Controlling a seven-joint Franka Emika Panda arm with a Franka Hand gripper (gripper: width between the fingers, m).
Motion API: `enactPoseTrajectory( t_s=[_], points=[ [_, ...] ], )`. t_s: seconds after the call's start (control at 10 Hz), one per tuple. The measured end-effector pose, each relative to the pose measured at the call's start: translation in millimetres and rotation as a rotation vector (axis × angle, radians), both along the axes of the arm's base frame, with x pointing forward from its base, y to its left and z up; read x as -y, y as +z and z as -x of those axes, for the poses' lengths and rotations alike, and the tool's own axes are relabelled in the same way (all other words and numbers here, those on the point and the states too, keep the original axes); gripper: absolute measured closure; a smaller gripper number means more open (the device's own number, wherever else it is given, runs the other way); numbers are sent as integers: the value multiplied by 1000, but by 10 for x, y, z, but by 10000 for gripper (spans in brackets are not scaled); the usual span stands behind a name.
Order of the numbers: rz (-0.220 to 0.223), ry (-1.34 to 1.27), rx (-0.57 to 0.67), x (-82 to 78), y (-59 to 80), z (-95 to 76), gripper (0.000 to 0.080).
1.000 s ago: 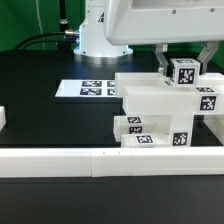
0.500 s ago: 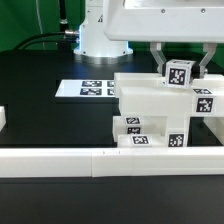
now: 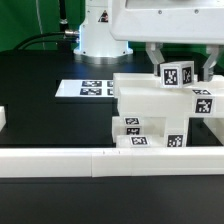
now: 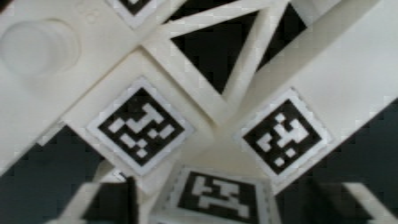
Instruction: Assemble chair
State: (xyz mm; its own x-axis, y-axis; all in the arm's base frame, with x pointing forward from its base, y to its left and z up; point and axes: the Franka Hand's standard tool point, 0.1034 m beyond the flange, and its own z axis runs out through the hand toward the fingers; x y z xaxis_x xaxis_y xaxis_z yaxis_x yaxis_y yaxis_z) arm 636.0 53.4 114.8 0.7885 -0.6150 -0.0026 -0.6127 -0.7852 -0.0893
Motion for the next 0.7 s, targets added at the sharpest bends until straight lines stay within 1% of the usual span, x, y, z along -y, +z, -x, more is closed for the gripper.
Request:
enactPoseTrajectory(
  t_s=[0.1, 0.2, 0.3, 0.5, 0.6, 0.7],
  points=[
    [3, 23, 2, -2, 12, -11, 233],
    [8, 74, 6, 5, 6, -11, 175],
    [13, 166, 12, 9, 1, -10, 157],
    [26, 342, 23, 15, -1, -9, 151],
    [53, 476, 26, 28, 3, -9, 151],
    [71, 623, 31, 41, 4, -10, 151]
  ],
)
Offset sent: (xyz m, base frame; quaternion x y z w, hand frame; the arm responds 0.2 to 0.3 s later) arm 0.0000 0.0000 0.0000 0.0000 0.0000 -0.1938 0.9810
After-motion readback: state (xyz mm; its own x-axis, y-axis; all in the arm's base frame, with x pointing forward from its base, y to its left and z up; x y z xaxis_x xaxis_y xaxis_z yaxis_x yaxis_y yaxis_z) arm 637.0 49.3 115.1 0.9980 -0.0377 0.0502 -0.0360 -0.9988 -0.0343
